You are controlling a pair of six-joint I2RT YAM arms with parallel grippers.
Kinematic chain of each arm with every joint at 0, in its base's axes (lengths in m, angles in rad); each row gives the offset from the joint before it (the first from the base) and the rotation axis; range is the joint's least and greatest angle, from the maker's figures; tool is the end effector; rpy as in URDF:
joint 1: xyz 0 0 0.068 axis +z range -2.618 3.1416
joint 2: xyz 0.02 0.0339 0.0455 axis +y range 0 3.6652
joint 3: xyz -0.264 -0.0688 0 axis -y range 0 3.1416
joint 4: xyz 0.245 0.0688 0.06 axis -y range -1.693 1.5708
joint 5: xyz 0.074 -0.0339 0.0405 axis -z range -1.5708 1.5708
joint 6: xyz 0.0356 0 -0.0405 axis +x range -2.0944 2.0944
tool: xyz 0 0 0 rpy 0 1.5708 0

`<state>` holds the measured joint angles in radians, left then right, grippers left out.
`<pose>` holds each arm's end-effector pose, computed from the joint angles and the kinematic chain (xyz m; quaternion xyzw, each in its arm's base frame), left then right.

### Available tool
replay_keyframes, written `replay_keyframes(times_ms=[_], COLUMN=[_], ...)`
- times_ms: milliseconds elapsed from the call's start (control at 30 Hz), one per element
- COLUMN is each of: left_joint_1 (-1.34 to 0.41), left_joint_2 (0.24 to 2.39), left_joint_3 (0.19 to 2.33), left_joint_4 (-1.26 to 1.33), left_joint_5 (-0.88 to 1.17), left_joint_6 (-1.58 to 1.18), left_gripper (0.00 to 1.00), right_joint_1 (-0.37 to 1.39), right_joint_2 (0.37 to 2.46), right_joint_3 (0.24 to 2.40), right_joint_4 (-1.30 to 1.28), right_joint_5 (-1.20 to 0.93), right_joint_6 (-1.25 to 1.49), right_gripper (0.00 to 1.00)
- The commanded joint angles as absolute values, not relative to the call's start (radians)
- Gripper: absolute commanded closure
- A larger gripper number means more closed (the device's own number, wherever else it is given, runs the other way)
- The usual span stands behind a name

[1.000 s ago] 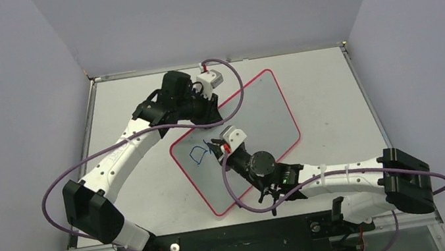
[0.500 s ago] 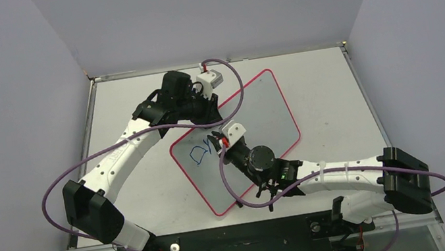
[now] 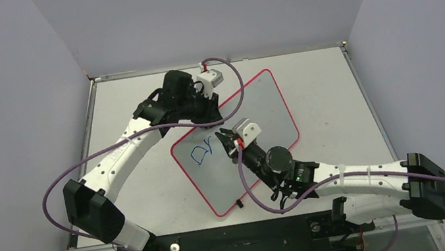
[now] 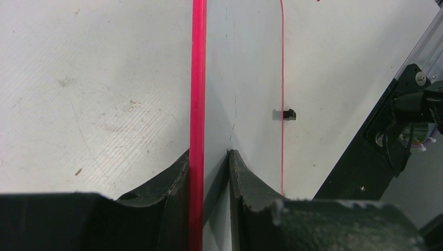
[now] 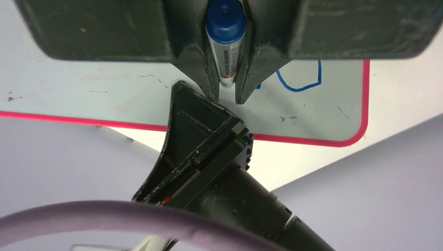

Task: Write a sentence on the whiteboard

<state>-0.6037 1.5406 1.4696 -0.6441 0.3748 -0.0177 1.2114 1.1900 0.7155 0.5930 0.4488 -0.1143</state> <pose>0.2738 -0.2046 0.3496 0.3322 0.8335 -0.2860 0.3363 0.1103 0.2497 0.3126 -0.2672 0.6127 0.2541 0.6991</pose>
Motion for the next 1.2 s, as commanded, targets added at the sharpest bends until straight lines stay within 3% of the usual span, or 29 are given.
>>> replay_keyframes(times_ms=[0,733,1167], left_joint_1=[-0.610,-0.612,-0.612], left_joint_2=[1.559,1.456,1.449], left_joint_3=[1.503,1.465,1.461], left_joint_4=[-0.680,-0.662,-0.649], left_joint_5=[0.207,0.199,0.213], left_joint_6=[0.052,0.051,0.043], left_gripper=[1.00,1.00,1.00], right_joint_1=[1.215,1.177,1.175], right_joint_2=[1.108,1.211,1.224], right_joint_3=[0.676,0.650,0.636], right_joint_4=[0.620,0.723,0.712], right_joint_5=[0.451,0.333,0.368], right_joint_6=[-0.083,0.076,0.084], right_gripper=[1.00,1.00,1.00])
